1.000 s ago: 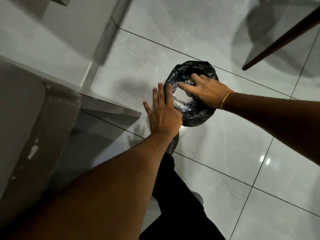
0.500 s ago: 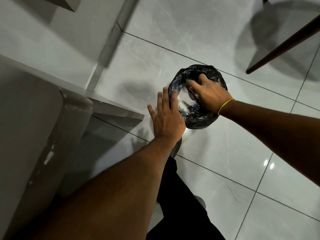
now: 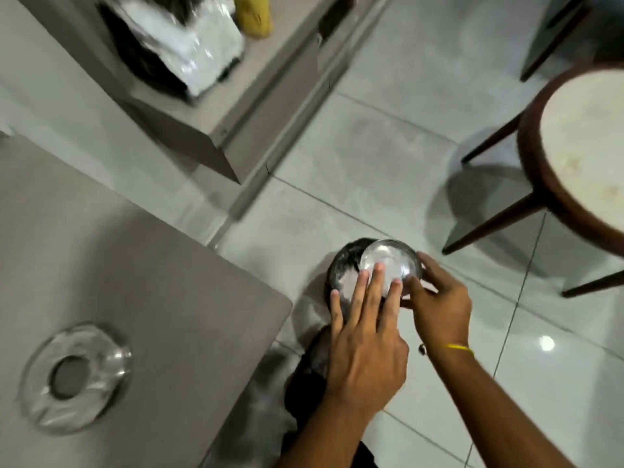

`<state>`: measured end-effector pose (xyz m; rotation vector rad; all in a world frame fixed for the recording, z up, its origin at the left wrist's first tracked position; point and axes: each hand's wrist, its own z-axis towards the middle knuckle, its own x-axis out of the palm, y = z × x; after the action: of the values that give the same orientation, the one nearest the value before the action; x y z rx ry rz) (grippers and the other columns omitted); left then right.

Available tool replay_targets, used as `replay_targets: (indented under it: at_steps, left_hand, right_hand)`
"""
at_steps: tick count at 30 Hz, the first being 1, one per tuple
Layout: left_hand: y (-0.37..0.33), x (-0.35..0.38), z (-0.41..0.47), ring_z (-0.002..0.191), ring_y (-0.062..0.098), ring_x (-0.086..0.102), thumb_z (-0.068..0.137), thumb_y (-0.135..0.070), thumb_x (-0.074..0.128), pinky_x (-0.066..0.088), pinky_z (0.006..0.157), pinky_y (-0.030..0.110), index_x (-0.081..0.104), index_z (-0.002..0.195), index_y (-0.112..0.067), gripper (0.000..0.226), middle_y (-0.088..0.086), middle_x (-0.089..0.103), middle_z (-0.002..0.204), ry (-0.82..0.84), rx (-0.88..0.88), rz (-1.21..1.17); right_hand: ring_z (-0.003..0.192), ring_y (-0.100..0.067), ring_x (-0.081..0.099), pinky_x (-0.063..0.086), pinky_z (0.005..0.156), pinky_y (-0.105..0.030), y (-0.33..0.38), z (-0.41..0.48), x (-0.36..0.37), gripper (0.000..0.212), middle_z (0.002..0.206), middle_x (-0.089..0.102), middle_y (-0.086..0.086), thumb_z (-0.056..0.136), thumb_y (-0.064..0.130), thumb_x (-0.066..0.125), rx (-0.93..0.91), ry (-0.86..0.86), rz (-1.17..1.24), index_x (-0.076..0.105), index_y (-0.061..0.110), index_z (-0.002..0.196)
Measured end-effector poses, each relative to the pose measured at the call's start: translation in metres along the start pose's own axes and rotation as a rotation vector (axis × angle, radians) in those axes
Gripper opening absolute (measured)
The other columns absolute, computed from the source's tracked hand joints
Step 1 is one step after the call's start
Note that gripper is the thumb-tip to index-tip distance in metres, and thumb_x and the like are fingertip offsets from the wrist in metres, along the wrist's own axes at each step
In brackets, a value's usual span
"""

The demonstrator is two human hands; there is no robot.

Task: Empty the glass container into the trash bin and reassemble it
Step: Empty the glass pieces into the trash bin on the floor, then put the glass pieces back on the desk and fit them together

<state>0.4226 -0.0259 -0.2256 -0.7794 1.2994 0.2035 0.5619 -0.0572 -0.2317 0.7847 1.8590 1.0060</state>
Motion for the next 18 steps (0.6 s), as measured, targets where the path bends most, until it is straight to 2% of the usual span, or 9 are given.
replay_targets:
  at_steps: [4,6,8,10,12,14,16,18]
  left_hand:
    - [-0.015,-0.118,0.018,0.171,0.026,0.010,0.099,-0.035,0.053,0.018,0.131,0.062,0.018,0.173,-0.022,0.083,0.007,0.012,0.184,-0.192,-0.034,0.007]
    - [-0.009,-0.182,0.018,0.170,0.024,0.012,0.103,-0.037,0.050,0.020,0.132,0.060,0.021,0.172,-0.021,0.077,0.007,0.015,0.184,-0.293,-0.101,0.020]
    - [0.009,-0.230,0.012,0.169,0.025,0.018,0.107,-0.040,0.047,0.025,0.132,0.060,0.026,0.172,-0.020,0.071,0.008,0.019,0.183,-0.396,-0.155,0.043]
    - [0.039,-0.279,-0.006,0.168,0.025,0.022,0.108,-0.041,0.046,0.026,0.130,0.061,0.030,0.171,-0.020,0.068,0.007,0.023,0.182,-0.485,-0.228,0.064]
    - [0.075,-0.316,-0.040,0.166,0.027,0.028,0.107,-0.042,0.046,0.031,0.128,0.063,0.032,0.169,-0.021,0.067,0.008,0.026,0.181,-0.538,-0.342,0.109]
    - [0.105,-0.330,-0.077,0.163,0.031,0.035,0.105,-0.042,0.047,0.038,0.123,0.066,0.035,0.167,-0.020,0.067,0.010,0.031,0.179,-0.514,-0.456,0.169]
    - [0.141,-0.336,-0.135,0.161,0.033,0.038,0.104,-0.043,0.047,0.041,0.119,0.069,0.037,0.166,-0.019,0.067,0.011,0.033,0.178,-0.481,-0.634,0.217]
    - [0.154,-0.329,-0.170,0.161,0.034,0.038,0.104,-0.043,0.046,0.044,0.116,0.071,0.036,0.165,-0.020,0.066,0.011,0.036,0.176,-0.449,-0.694,0.246]
  right_hand:
    - [0.098,-0.012,0.080,0.063,0.096,-0.046,0.105,-0.054,-0.011,0.041,0.115,0.081,0.010,0.096,0.011,0.072,-0.181,0.033,-0.009,0.074,0.029,0.132]
    - [0.093,-0.006,0.078,0.063,0.096,-0.041,0.161,-0.088,-0.008,0.040,0.110,0.081,0.013,0.096,0.010,0.071,-0.285,0.087,-0.007,0.075,0.028,0.132]
    - [0.083,0.001,0.076,0.064,0.085,-0.030,0.202,-0.117,0.002,0.038,0.100,0.079,0.025,0.097,0.008,0.070,-0.373,0.150,0.025,0.076,0.028,0.129]
    - [0.078,-0.002,0.076,0.062,0.069,-0.019,0.239,-0.150,0.022,0.037,0.100,0.077,0.023,0.098,0.005,0.069,-0.466,0.253,0.054,0.075,0.026,0.128]
    - [0.080,-0.015,0.077,0.064,0.059,-0.024,0.259,-0.183,0.050,0.042,0.110,0.069,0.003,0.098,0.002,0.069,-0.549,0.358,0.031,0.074,0.028,0.130]
    - [0.082,-0.021,0.075,0.066,0.057,-0.032,0.265,-0.207,0.075,0.043,0.111,0.063,-0.004,0.097,0.003,0.069,-0.592,0.460,-0.037,0.073,0.028,0.131]
    - [0.082,-0.021,0.074,0.067,0.067,-0.039,0.261,-0.248,0.113,0.041,0.105,0.064,-0.003,0.094,0.002,0.071,-0.693,0.602,-0.144,0.076,0.024,0.128]
    - [0.081,-0.021,0.072,0.063,0.077,-0.039,0.254,-0.272,0.129,0.041,0.099,0.068,-0.004,0.089,-0.002,0.072,-0.732,0.648,-0.225,0.079,0.020,0.123]
